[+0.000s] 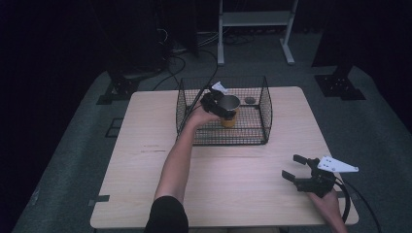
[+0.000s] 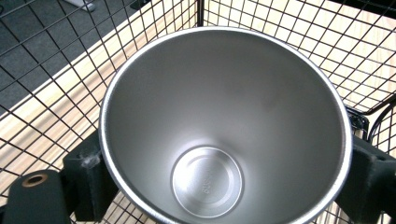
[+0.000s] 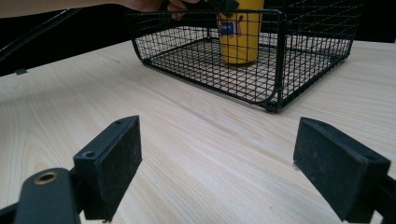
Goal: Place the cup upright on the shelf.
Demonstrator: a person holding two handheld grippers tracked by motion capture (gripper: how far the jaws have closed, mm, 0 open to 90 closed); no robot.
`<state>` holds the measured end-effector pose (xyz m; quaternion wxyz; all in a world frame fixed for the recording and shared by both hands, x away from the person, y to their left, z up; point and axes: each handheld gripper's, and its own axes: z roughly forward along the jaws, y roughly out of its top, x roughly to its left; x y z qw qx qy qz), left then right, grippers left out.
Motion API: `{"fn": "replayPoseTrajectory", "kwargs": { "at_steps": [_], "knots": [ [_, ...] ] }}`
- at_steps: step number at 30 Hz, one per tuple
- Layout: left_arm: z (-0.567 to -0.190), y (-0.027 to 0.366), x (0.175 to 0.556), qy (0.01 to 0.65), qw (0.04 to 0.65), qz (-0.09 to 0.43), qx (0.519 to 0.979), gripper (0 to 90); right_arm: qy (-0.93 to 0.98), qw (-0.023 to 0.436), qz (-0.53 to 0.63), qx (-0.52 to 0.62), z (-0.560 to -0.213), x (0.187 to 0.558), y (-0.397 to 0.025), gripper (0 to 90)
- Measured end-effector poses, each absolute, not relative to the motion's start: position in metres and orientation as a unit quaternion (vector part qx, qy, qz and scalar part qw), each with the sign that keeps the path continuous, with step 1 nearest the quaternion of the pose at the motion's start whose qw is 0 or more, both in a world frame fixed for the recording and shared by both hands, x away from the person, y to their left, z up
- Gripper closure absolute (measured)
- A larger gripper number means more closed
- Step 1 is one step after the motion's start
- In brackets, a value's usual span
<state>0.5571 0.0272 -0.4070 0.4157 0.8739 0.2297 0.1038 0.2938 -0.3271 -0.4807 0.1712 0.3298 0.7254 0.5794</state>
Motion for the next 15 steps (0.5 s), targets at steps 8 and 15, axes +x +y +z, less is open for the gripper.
{"fn": "replayPoseTrajectory", "kwargs": {
  "at_steps": [8, 15],
  "knots": [
    [-0.4033, 0.0274, 0.5556, 0.232, 0.424, 0.11, 0.868, 6.8, 0.726, 0.171, 0.579, 0.33, -0.4807, 0.2938, -0.3269, 14.2],
    [-0.399, 0.0282, 0.5544, 0.236, 0.432, 0.116, 0.862, 2.3, 0.726, 0.171, 0.579, 0.329, -0.4807, 0.2938, -0.3266, 14.3]
  ]
}}
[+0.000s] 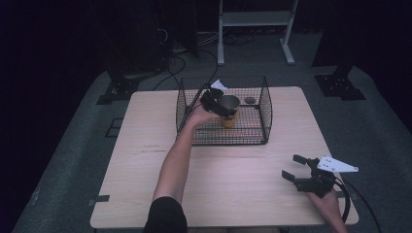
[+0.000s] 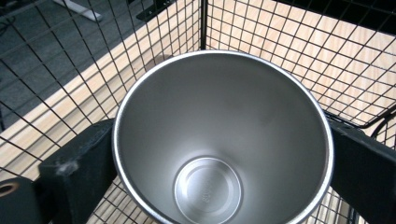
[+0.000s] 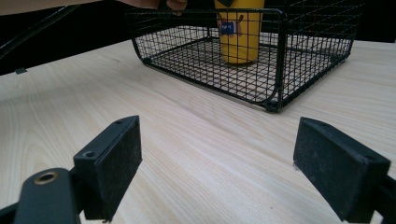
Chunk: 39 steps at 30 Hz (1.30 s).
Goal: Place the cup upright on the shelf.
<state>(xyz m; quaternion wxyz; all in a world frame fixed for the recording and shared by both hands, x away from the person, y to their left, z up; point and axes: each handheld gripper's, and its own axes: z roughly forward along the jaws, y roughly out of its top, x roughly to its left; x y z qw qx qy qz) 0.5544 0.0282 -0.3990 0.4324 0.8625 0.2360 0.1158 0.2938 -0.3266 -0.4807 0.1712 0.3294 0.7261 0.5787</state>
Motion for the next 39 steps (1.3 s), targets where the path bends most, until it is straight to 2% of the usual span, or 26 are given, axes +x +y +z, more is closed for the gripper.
{"fn": "replayPoseTrajectory", "kwargs": {
  "at_steps": [27, 39],
  "knots": [
    [-0.373, 0.038, 0.543, 0.226, 0.476, 0.14, 0.838, 1.5, 0.723, 0.17, 0.581, 0.333, -0.481, 0.294, -0.329, 14.1],
    [-0.361, 0.047, 0.525, 0.214, 0.49, 0.155, 0.83, 1.5, 0.724, 0.18, 0.575, 0.336, -0.481, 0.293, -0.328, 14.1]
  ]
}}
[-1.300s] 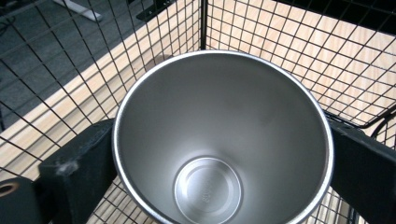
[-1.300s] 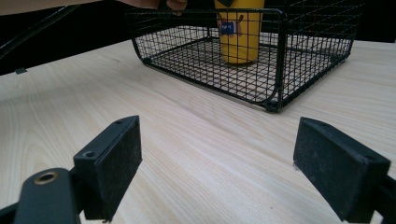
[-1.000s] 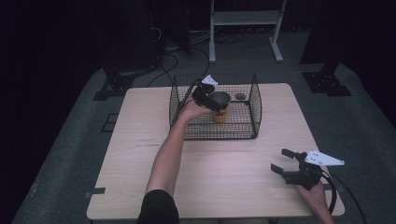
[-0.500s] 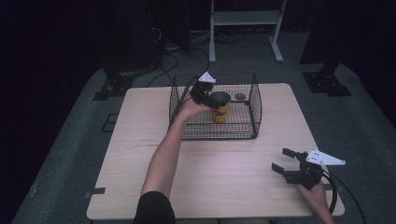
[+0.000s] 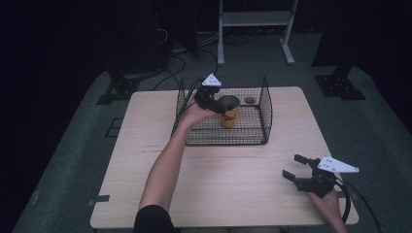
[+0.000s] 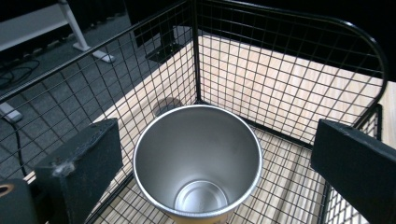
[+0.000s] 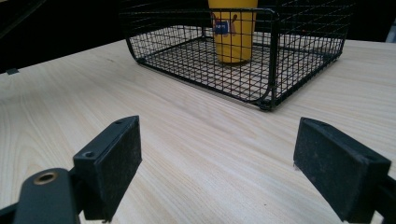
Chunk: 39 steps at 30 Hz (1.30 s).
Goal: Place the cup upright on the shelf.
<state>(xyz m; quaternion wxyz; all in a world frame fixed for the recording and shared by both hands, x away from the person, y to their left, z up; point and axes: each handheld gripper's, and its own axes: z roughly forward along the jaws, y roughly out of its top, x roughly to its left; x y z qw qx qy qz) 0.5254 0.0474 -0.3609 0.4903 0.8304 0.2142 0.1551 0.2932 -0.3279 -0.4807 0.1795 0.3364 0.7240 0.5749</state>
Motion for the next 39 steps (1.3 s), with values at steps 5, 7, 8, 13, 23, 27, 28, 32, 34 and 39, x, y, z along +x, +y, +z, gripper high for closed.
{"fn": "replayPoseTrajectory", "kwargs": {
  "at_steps": [5, 7, 8, 13, 23, 27, 28, 32, 34, 39],
  "knots": [
    [-0.356, 0.055, 0.518, 0.214, 0.5, 0.157, 0.824, 1.5, 0.724, 0.179, 0.575, 0.338, -0.481, 0.293, -0.328, 14.1],
    [-0.355, 0.058, 0.515, 0.217, 0.507, 0.154, 0.82, 1.6, 0.724, 0.179, 0.575, 0.337, -0.481, 0.293, -0.328, 14.1],
    [-0.354, 0.059, 0.513, 0.216, 0.509, 0.153, 0.819, 1.5, 0.724, 0.179, 0.574, 0.337, -0.481, 0.293, -0.328, 14.1],
    [-0.352, 0.06, 0.505, 0.209, 0.51, 0.159, 0.82, 1.5, 0.724, 0.18, 0.574, 0.337, -0.481, 0.293, -0.328, 14.1],
    [-0.348, 0.065, 0.488, 0.202, 0.525, 0.156, 0.812, 1.6, 0.725, 0.182, 0.573, 0.337, -0.481, 0.293, -0.327, 14.1],
    [-0.348, 0.066, 0.481, 0.196, 0.527, 0.158, 0.811, 1.6, 0.725, 0.182, 0.572, 0.338, -0.481, 0.292, -0.327, 14.1],
    [-0.348, 0.067, 0.479, 0.196, 0.529, 0.158, 0.81, 1.6, 0.725, 0.182, 0.572, 0.338, -0.481, 0.292, -0.327, 14.1],
    [-0.348, 0.07, 0.474, 0.196, 0.531, 0.157, 0.809, 1.6, 0.725, 0.182, 0.572, 0.338, -0.481, 0.292, -0.327, 14.1],
    [-0.348, 0.071, 0.471, 0.195, 0.533, 0.157, 0.808, 1.6, 0.725, 0.182, 0.572, 0.338, -0.481, 0.292, -0.327, 14.1],
    [-0.35, 0.074, 0.463, 0.195, 0.535, 0.157, 0.807, 1.6, 0.725, 0.182, 0.571, 0.338, -0.481, 0.292, -0.327, 14.1]
  ]
}}
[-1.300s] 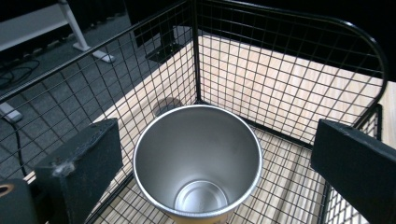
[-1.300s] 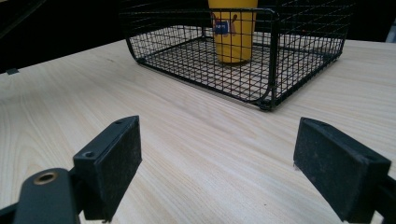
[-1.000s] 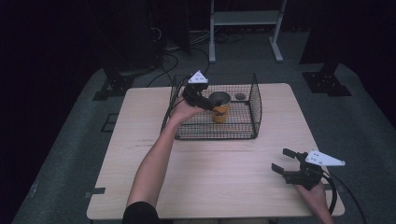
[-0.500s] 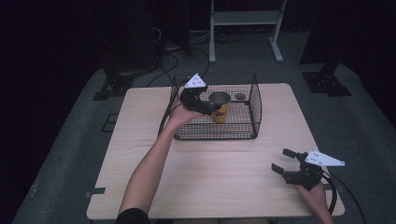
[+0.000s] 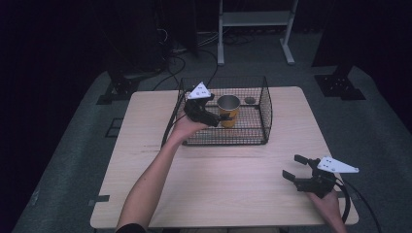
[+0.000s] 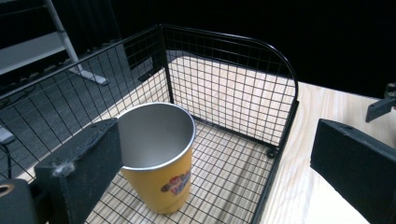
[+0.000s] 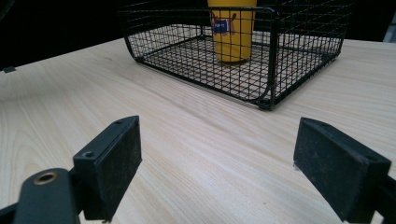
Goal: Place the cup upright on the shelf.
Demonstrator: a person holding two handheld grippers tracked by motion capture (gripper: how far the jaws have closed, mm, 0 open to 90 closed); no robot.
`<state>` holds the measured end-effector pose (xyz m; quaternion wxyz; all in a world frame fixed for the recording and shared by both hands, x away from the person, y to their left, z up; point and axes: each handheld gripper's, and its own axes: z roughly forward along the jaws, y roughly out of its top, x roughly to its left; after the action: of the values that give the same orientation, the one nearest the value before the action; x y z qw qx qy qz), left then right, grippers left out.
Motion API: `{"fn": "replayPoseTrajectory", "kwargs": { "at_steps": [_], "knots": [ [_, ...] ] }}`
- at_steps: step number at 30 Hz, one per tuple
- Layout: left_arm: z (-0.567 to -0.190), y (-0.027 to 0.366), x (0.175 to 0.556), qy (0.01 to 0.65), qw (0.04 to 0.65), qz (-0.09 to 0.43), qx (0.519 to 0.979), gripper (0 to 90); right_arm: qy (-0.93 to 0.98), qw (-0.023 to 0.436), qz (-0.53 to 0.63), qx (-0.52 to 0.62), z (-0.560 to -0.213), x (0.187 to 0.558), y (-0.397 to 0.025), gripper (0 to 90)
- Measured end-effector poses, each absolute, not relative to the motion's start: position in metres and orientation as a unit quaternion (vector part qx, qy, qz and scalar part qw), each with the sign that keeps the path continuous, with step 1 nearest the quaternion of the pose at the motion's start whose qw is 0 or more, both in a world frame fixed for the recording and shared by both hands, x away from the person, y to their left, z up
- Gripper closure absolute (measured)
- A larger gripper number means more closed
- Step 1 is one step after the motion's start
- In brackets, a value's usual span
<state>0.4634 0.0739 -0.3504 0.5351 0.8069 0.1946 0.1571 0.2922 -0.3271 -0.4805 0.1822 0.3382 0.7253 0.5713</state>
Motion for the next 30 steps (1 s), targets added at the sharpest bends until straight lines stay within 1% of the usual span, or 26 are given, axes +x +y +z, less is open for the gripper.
{"fn": "replayPoseTrajectory", "kwargs": {
  "at_steps": [30],
  "knots": [
    [-0.361, 0.094, 0.424, 0.192, 0.558, 0.164, 0.79, 1.6, 0.727, 0.183, 0.569, 0.338, -0.48, 0.292, -0.326, 14.1]
  ]
}}
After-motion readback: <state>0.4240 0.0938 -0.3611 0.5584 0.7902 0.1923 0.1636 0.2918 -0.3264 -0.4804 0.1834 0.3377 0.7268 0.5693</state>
